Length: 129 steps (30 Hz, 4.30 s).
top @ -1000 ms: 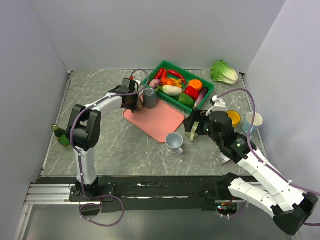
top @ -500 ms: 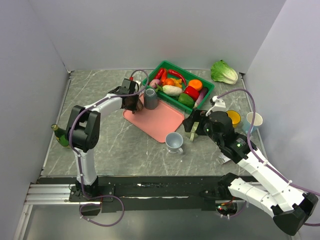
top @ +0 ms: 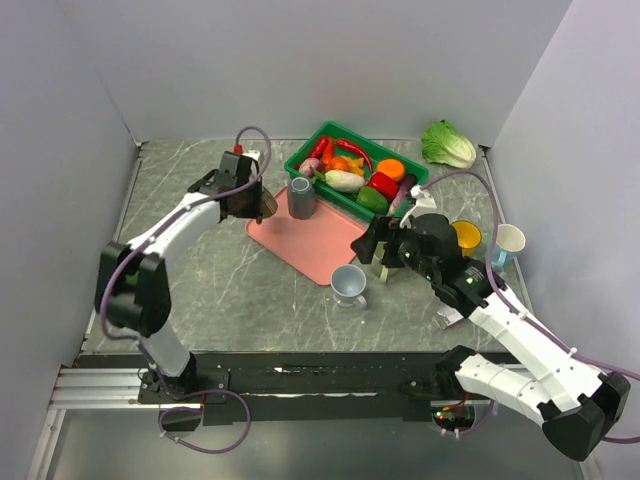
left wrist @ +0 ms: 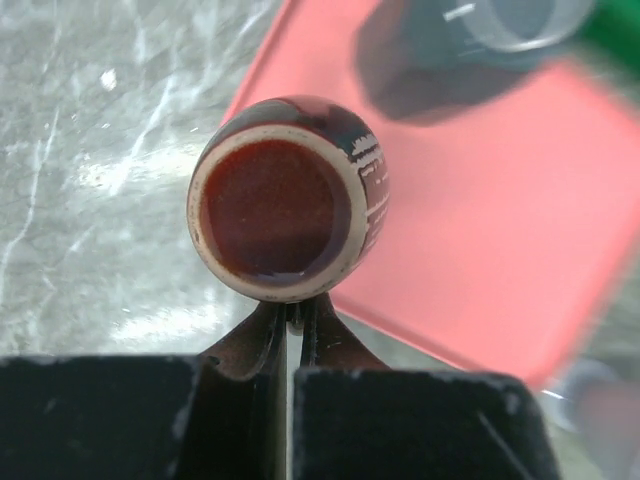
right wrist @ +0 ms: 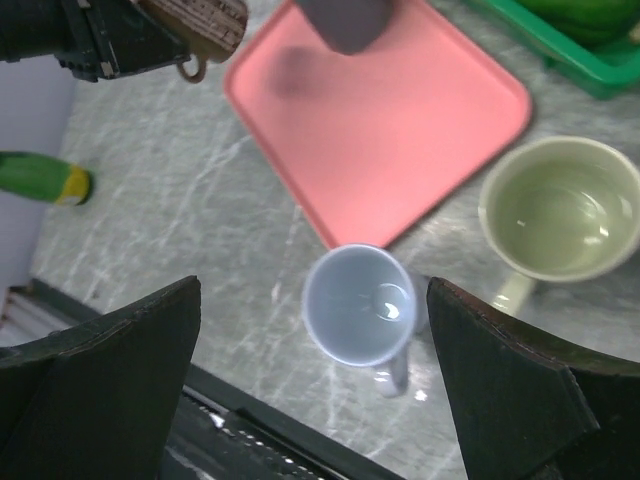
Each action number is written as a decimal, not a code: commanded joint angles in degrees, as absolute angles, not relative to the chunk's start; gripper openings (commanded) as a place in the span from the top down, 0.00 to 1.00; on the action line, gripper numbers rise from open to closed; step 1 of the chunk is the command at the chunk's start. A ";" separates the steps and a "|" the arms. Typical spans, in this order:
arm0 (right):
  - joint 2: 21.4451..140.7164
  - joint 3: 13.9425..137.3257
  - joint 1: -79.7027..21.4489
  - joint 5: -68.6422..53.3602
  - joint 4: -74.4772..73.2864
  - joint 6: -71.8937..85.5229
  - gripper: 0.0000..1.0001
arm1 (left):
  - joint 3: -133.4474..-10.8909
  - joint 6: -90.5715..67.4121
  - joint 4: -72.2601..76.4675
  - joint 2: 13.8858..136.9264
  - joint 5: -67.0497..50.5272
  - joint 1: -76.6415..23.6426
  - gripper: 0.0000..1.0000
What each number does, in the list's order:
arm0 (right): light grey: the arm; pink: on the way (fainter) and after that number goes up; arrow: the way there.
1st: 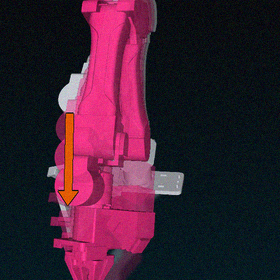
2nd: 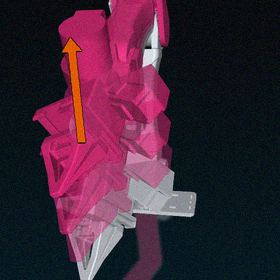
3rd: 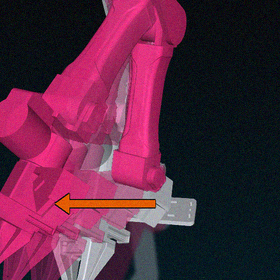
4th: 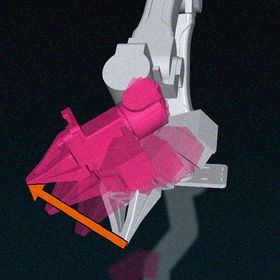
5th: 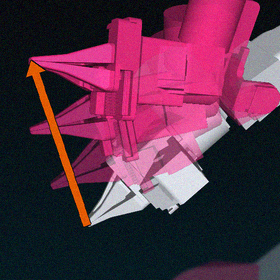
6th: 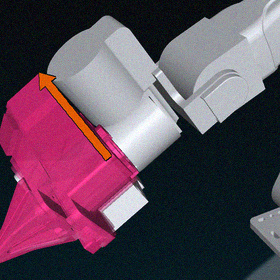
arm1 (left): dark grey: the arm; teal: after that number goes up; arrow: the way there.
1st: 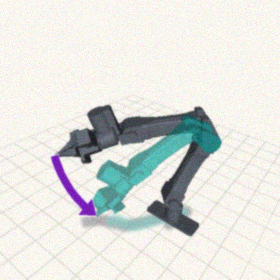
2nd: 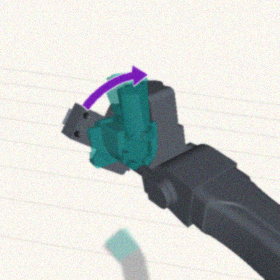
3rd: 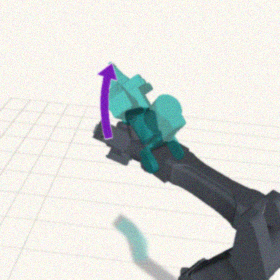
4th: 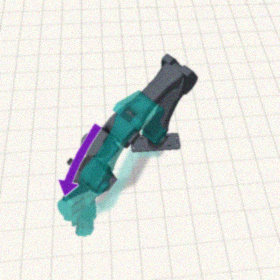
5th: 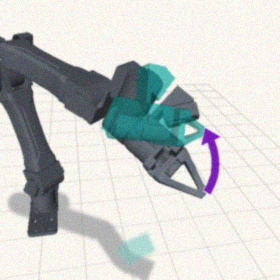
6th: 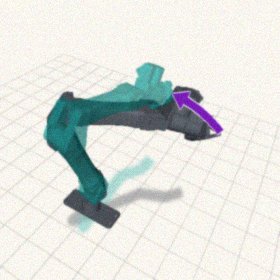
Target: Turn the mug right side up
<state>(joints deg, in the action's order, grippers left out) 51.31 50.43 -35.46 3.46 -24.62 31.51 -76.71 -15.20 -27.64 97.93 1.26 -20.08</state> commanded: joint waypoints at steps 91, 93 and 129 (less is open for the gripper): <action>45.36 64.69 -35.07 5.95 -36.06 29.45 1.00 | -77.17 -28.75 -10.02 69.52 -19.08 -29.09 0.04; 42.46 63.73 -35.16 7.03 -39.54 29.27 1.00 | -77.34 -27.69 -10.72 69.70 -16.97 -29.18 0.04; 50.17 42.01 -40.15 6.41 -42.72 39.82 1.00 | -74.27 -29.80 -14.32 71.98 -9.49 -29.09 0.04</action>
<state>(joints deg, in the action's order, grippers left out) 48.18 42.17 -37.26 3.64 -49.25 38.83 -74.24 -29.47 -14.76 73.97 -10.57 -29.08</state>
